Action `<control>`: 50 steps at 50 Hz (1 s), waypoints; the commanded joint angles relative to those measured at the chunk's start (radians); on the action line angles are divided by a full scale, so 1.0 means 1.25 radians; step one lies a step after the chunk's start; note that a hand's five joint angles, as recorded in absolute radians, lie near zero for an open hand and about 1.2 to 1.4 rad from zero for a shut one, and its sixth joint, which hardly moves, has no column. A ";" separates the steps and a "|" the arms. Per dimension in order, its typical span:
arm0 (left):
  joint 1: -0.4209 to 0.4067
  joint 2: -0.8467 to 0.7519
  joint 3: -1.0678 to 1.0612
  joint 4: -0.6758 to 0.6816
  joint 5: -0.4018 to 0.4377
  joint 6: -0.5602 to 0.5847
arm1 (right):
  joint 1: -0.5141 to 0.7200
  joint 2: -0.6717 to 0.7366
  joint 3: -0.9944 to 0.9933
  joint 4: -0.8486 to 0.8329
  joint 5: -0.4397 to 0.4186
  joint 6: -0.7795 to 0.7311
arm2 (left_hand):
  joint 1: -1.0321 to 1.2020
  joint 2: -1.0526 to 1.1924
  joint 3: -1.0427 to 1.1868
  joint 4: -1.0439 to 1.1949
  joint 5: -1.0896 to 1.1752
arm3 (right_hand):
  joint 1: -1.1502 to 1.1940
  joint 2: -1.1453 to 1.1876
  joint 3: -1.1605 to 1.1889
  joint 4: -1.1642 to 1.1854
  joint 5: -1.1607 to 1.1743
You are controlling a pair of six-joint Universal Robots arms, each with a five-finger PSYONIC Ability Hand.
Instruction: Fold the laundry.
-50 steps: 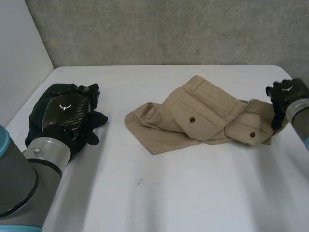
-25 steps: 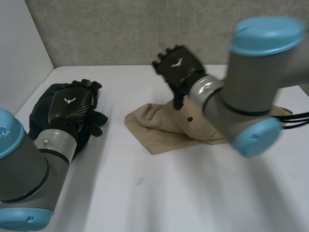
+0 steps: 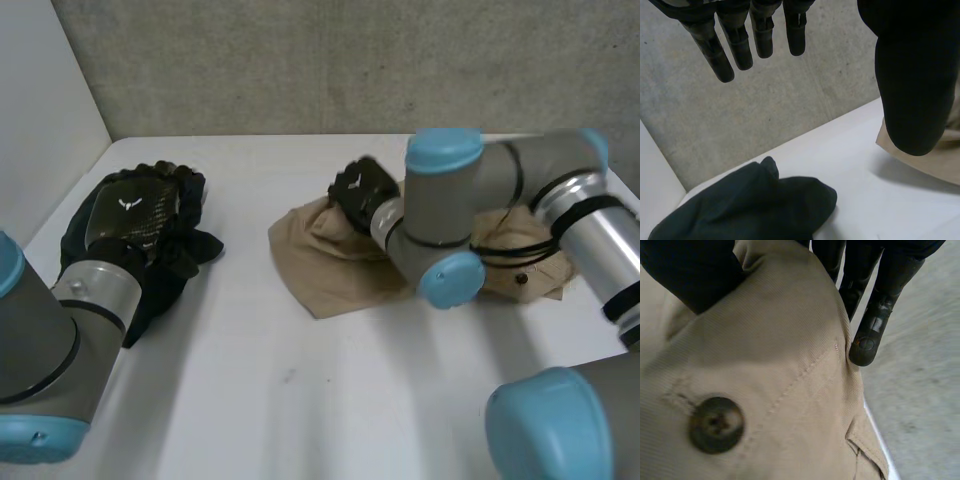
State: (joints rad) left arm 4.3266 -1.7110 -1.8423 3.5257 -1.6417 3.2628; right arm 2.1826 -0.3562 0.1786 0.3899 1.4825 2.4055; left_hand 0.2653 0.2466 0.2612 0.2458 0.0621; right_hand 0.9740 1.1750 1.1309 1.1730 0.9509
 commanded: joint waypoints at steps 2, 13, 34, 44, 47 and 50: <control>-0.012 -0.089 0.099 0.008 0.041 -0.002 | -0.006 -0.263 0.217 0.015 -0.020 0.121 | -0.025 -0.010 -0.022 -0.009 -0.002 | 0.338 0.177 0.212 0.179 0.217; -0.100 -0.224 0.216 0.002 0.042 -0.018 | 0.000 -0.542 0.645 -0.088 -0.055 0.126 | -0.053 -0.038 -0.050 -0.038 -0.030 | 0.338 0.177 0.212 0.179 0.217; -0.151 -0.212 0.292 -0.127 0.007 -0.136 | -0.007 -0.581 0.860 -0.231 -0.003 0.113 | -0.025 -0.010 -0.022 -0.009 -0.002 | 0.338 0.177 0.212 0.179 0.217; -0.104 -0.133 0.247 -0.167 0.075 -0.124 | 0.000 -0.586 0.869 -0.233 0.008 0.110 | -0.023 -0.008 -0.019 -0.007 0.000 | 0.338 0.177 0.212 0.179 0.217; -0.131 -0.137 0.245 -0.172 0.112 -0.130 | 0.004 -0.588 0.885 -0.233 0.008 0.114 | -0.023 -0.008 -0.019 -0.007 0.000 | 0.338 0.177 0.212 0.179 0.217; -0.167 -0.154 0.260 -0.169 0.117 -0.128 | 0.004 -0.590 0.903 -0.233 0.008 0.116 | -0.023 -0.008 -0.019 -0.007 0.000 | 0.338 0.177 0.212 0.179 0.217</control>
State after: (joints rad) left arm 4.1923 -1.8850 -1.5262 3.3201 -1.5609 3.1086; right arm 2.1800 -1.0879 1.2662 0.0976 1.4952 2.5435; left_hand 0.2653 0.2264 0.2351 0.2213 0.0486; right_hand 0.9790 1.1750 1.1751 1.1912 0.9741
